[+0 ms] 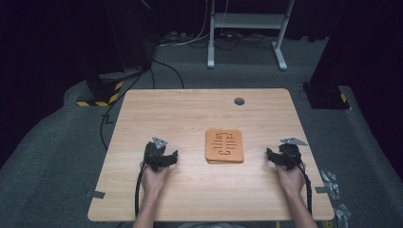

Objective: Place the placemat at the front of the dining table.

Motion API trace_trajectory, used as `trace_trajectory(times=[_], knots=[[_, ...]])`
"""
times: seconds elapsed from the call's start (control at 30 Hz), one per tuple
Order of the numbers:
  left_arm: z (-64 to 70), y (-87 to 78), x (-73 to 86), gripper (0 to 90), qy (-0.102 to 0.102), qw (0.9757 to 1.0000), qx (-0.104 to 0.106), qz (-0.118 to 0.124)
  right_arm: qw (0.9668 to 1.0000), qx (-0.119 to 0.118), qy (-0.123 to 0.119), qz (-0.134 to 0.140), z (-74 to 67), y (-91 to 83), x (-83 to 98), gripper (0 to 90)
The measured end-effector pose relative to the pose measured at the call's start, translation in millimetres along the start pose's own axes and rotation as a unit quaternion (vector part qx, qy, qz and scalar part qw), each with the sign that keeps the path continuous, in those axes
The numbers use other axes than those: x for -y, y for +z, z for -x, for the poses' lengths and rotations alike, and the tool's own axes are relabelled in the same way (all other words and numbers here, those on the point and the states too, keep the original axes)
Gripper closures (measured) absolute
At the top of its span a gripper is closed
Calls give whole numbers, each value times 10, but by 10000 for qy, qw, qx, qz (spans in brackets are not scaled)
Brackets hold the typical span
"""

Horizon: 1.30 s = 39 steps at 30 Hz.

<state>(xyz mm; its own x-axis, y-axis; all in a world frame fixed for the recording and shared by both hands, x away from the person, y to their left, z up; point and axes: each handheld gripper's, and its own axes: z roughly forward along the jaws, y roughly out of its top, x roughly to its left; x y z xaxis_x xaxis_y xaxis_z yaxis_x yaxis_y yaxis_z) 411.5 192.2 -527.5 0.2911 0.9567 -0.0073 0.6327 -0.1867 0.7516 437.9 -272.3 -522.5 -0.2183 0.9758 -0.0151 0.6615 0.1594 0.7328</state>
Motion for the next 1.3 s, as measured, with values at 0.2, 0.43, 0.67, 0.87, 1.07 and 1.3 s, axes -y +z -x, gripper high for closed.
trace_trajectory(times=[0.2, 0.43, 0.67, 0.87, 1.07, 1.3], knots=[[0, 0, 0, 284, 3, 10000, -3, -4, 10000, 3, -10, 3, 1, 1, 0, 303], [-1, -1, -1, 284, 7, 10000, -3, -7, 10000, -28, -32, -2, 8, -1, 2, 294], [-9, -3, -4, 286, -3, 10000, -32, -34, 10000, -8, -35, -64, 6, -4, -8, 279], [1, 4, -52, 259, 0, 9997, 3, -233, 10000, 59, -7, 18, -7, 7, -1, 281], [45, 32, -119, 202, -35, 9988, -83, -472, 10000, 73, -21, 36, -12, 6, 1, 287], [155, 37, -168, 223, -13, 9991, 236, -363, 10000, 55, -47, 31, -18, 1, 3, 293]])
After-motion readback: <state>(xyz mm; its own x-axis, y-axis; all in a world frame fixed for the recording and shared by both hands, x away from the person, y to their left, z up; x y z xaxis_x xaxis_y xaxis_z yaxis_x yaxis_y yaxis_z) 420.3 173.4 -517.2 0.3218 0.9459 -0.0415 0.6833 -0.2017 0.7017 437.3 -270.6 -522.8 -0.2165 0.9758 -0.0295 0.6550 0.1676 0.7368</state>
